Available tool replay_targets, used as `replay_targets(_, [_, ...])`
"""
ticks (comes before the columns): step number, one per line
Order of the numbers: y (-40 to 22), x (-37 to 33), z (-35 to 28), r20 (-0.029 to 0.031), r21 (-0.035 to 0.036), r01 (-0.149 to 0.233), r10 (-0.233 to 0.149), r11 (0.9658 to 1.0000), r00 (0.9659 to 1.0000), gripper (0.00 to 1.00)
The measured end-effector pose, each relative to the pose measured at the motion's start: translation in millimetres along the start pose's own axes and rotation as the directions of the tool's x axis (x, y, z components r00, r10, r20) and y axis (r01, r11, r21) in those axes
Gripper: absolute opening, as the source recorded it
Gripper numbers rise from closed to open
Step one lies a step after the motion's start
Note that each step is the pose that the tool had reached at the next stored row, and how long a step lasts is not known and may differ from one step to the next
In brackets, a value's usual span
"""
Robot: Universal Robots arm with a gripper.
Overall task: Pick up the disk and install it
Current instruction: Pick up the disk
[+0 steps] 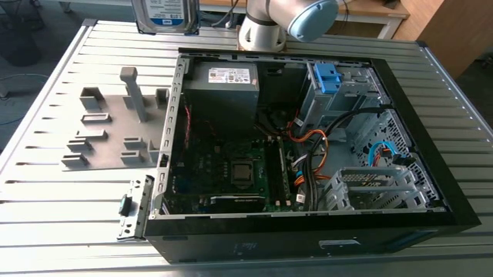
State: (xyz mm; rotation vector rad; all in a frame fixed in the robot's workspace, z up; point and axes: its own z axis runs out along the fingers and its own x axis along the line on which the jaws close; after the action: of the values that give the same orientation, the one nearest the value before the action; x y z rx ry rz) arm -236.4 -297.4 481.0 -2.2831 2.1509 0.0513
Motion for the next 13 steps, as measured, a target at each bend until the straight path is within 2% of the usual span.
replay_targets(13, [-25.3, 1.5, -0.5, 0.0000, -0.0001, 0.000, 0.000, 1.0000, 1.0000, 0.37])
